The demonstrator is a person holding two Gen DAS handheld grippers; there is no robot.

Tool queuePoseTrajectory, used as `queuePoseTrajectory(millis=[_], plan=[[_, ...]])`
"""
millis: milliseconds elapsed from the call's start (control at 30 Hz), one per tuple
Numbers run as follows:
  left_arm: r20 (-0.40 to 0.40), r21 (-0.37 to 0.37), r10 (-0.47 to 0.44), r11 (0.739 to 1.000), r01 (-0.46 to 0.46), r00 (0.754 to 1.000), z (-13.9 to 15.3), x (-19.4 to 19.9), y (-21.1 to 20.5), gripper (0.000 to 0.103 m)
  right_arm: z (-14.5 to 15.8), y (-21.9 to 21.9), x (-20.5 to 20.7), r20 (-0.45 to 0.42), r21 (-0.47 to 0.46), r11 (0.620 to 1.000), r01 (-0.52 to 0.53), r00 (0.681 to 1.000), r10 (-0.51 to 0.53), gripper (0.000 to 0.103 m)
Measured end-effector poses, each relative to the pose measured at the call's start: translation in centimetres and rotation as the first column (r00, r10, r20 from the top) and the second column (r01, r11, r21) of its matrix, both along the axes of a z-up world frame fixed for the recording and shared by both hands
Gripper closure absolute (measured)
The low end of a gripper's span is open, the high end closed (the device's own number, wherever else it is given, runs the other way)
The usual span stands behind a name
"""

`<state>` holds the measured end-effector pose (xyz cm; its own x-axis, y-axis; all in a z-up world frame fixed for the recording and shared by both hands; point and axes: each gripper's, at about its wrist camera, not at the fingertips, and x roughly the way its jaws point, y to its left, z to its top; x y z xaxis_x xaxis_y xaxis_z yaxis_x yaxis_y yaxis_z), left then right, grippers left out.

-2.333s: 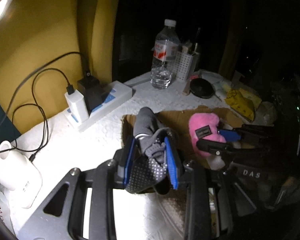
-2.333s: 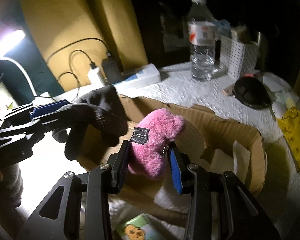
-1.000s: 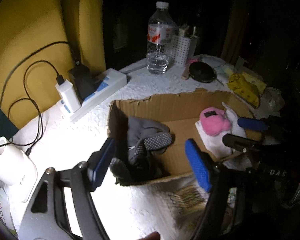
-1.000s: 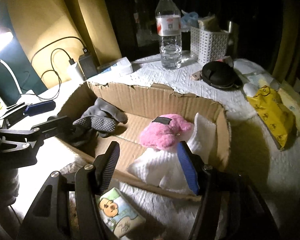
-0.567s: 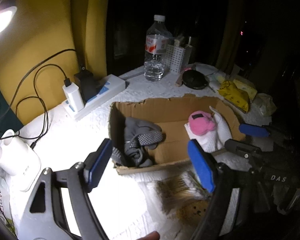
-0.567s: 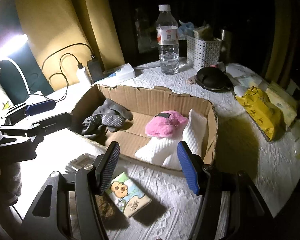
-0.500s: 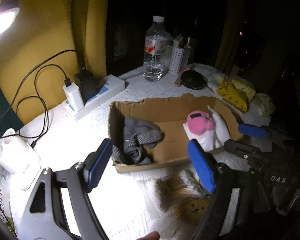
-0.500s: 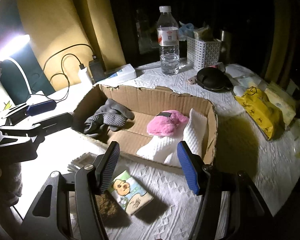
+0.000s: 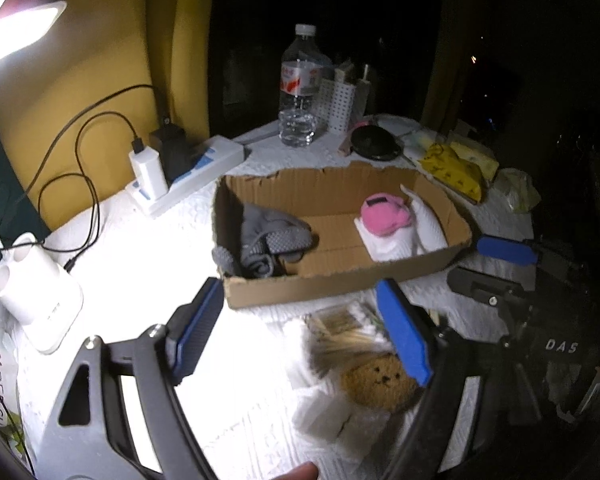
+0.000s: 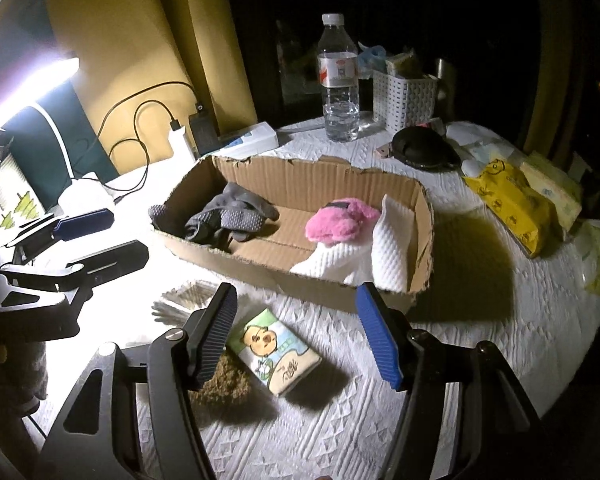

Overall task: Organize soft objects
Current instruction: 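Withdraw both open grippers from the box, then reach the right gripper to the cartoon tissue pack while the left reaches the cotton swab bag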

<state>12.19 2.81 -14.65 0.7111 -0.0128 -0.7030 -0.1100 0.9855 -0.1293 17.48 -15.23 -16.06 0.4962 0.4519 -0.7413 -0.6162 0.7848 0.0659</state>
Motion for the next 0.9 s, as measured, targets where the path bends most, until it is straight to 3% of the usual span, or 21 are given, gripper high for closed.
queuePoseTrajectory(millis=[133, 267, 533, 667, 900], plan=[[0.002, -0.016, -0.001, 1.000, 0.001, 1.000, -0.3, -0.7, -0.1, 0.022, -0.6, -0.3, -0.4, -0.008, -0.003, 1.000, 0.003, 1.000, -0.003, 0.035], [0.000, -0.038, -0.004, 0.999, 0.004, 1.000, -0.8, -1.3, -0.2, 0.011, -1.7, -0.7, -0.7, -0.029, -0.011, 1.000, 0.007, 1.000, -0.007, 0.035], [-0.046, -0.047, -0.002, 0.999, -0.001, 0.999, -2.6, -1.6, -0.9, 0.010, -4.1, -1.6, -1.0, -0.072, -0.013, 1.000, 0.001, 0.997, -0.001, 0.035], [-0.053, -0.067, -0.013, 0.998, 0.009, 0.998, -3.2, -1.6, -1.1, 0.010, -5.2, -1.9, -0.8, -0.087, -0.010, 1.000, -0.005, 0.996, 0.004, 0.027], [-0.090, -0.029, -0.002, 1.000, -0.001, 0.996, -4.3, -1.0, -1.8, 0.010, -6.8, -1.8, -0.5, -0.108, -0.008, 0.999, -0.035, 0.994, 0.034, 0.026]])
